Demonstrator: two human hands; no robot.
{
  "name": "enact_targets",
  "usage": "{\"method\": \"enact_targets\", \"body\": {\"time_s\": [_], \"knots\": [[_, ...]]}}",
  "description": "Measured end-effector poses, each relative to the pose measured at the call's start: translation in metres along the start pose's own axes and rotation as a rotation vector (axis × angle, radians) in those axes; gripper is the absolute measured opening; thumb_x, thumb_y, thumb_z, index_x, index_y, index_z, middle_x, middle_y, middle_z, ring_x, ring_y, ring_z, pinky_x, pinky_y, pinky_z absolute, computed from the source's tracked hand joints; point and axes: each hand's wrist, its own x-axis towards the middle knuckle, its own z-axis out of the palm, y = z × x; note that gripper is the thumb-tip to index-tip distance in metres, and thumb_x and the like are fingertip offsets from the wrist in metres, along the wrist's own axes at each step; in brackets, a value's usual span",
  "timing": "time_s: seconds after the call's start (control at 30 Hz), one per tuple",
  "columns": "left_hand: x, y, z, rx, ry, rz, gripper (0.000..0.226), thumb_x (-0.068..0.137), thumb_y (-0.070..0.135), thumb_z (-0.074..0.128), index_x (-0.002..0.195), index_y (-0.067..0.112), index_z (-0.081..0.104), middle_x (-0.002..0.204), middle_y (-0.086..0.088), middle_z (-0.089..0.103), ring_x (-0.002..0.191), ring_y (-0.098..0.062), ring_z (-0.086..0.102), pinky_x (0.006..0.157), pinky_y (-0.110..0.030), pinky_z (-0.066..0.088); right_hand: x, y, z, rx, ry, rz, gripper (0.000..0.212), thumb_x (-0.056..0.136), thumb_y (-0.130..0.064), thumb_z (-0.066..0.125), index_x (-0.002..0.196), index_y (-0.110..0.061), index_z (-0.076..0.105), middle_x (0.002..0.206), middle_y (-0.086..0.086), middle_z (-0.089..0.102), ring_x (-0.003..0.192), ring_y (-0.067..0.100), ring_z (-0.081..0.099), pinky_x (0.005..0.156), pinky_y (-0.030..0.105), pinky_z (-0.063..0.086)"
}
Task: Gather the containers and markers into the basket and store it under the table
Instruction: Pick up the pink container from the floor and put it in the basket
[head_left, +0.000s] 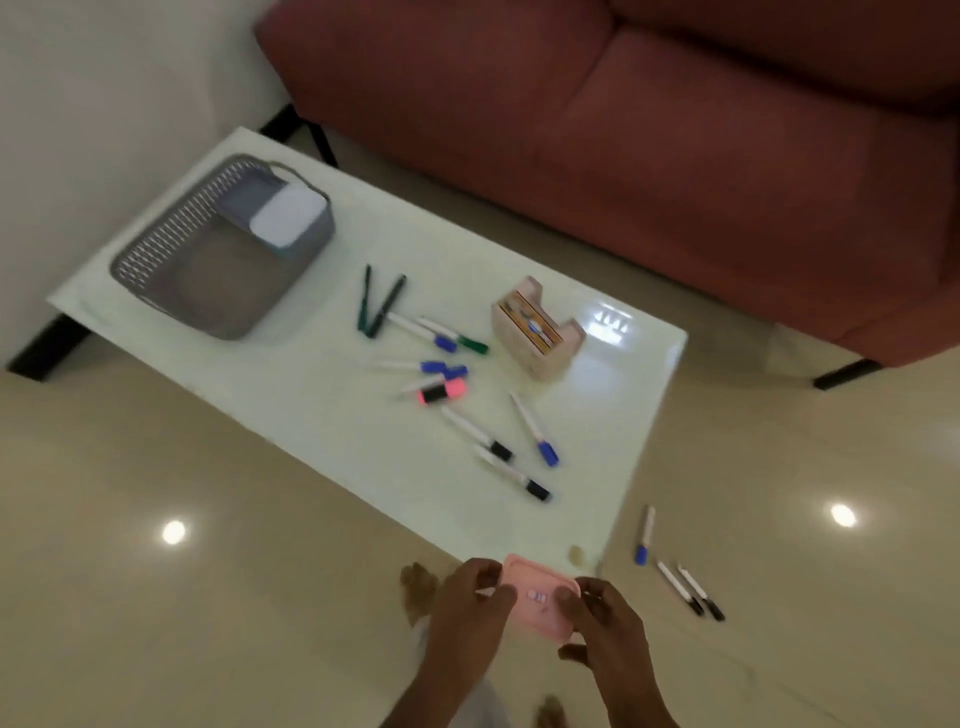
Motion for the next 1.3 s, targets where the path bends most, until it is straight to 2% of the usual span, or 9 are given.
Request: {"method": "enact_targets", "body": {"time_s": [0.13,0.3,0.47,0.67,0.8,0.87,1.03,1.17,1.3], "knots": [[0.056,0.031,-0.096,-0.003,-0.011,-0.011,0.018,0.069,0.016,0.071,0.087,0.015,0.069,0.091,-0.007,0.074,0.080,-0.028,0.068,0.076,-0.041,0.054,0.029,-0.044,0.096,0.019,-0.051,0.028,0.017,0.080,-0.020,0.078,0.092,-0.011,0.068,0.078,0.003,0.076,0.075,0.025,0.069,0.052,0.036,0.058],[0.120,0.076,-0.215,0.054,0.068,0.039,0.012,0.079,0.008,0.070,0.090,0.013,0.069,0.094,-0.004,0.073,0.087,-0.023,0.068,0.077,-0.041,0.053,0.054,-0.116,0.220,0.073,-0.107,0.040,0.011,0.085,-0.014,0.074,0.091,-0.007,0.068,0.083,0.012,0.074,0.072,0.027,0.072,0.053,0.034,0.057],[0.178,0.144,-0.339,0.097,0.148,0.094,0.009,0.083,0.010,0.066,0.090,0.015,0.070,0.086,-0.008,0.072,0.070,-0.021,0.065,0.063,-0.039,0.057,0.066,-0.211,0.343,0.081,-0.225,-0.029,0.010,0.087,-0.007,0.065,0.097,-0.006,0.066,0.094,0.018,0.072,0.080,0.028,0.072,0.062,0.035,0.060],[0.290,0.213,-0.452,0.100,0.180,0.192,0.016,0.088,0.007,0.059,0.087,0.017,0.071,0.088,-0.013,0.073,0.076,-0.025,0.066,0.073,-0.044,0.057,0.111,-0.301,0.485,0.034,-0.174,-0.183,0.018,0.086,-0.002,0.060,0.101,-0.010,0.064,0.095,0.015,0.071,0.072,0.025,0.071,0.068,0.038,0.063],[0.370,0.210,-0.494,-0.091,0.178,0.106,0.024,0.088,0.002,0.057,0.108,0.007,0.070,0.100,-0.014,0.073,0.088,-0.027,0.067,0.085,-0.042,0.055,0.161,-0.323,0.579,-0.079,0.007,-0.201,0.025,0.082,-0.001,0.057,0.103,-0.010,0.068,0.097,0.011,0.073,0.084,0.029,0.071,0.078,0.044,0.059],[0.402,0.200,-0.502,-0.193,0.184,0.035,0.028,0.085,-0.004,0.055,0.108,0.006,0.069,0.103,-0.016,0.072,0.095,-0.031,0.068,0.092,-0.044,0.054,0.184,-0.324,0.615,-0.129,0.077,-0.172,0.031,0.080,0.001,0.056,0.106,-0.010,0.069,0.102,0.011,0.073,0.092,0.028,0.069,0.083,0.043,0.057],[0.470,0.183,-0.509,-0.319,0.258,-0.062,0.025,0.080,-0.007,0.059,0.094,0.009,0.071,0.079,-0.008,0.072,0.069,-0.023,0.067,0.066,-0.028,0.053,0.232,-0.321,0.674,-0.166,0.226,-0.114,0.031,0.082,-0.001,0.055,0.108,-0.008,0.069,0.109,0.011,0.072,0.100,0.026,0.066,0.083,0.030,0.051],[0.503,0.181,-0.511,-0.373,0.291,-0.095,0.021,0.078,-0.011,0.059,0.095,-0.008,0.069,0.078,-0.015,0.071,0.065,-0.025,0.066,0.065,-0.035,0.057,0.253,-0.323,0.696,-0.177,0.303,-0.093,0.029,0.085,-0.004,0.055,0.109,-0.010,0.070,0.108,0.010,0.072,0.102,0.025,0.066,0.080,0.025,0.045],[0.509,0.182,-0.510,-0.366,0.307,-0.139,0.017,0.079,-0.012,0.059,0.089,-0.002,0.068,0.087,-0.021,0.071,0.073,-0.029,0.068,0.070,-0.037,0.058,0.261,-0.319,0.705,-0.174,0.319,-0.057,0.027,0.086,-0.005,0.055,0.108,-0.008,0.069,0.107,0.013,0.072,0.100,0.028,0.066,0.086,0.035,0.052]]}}
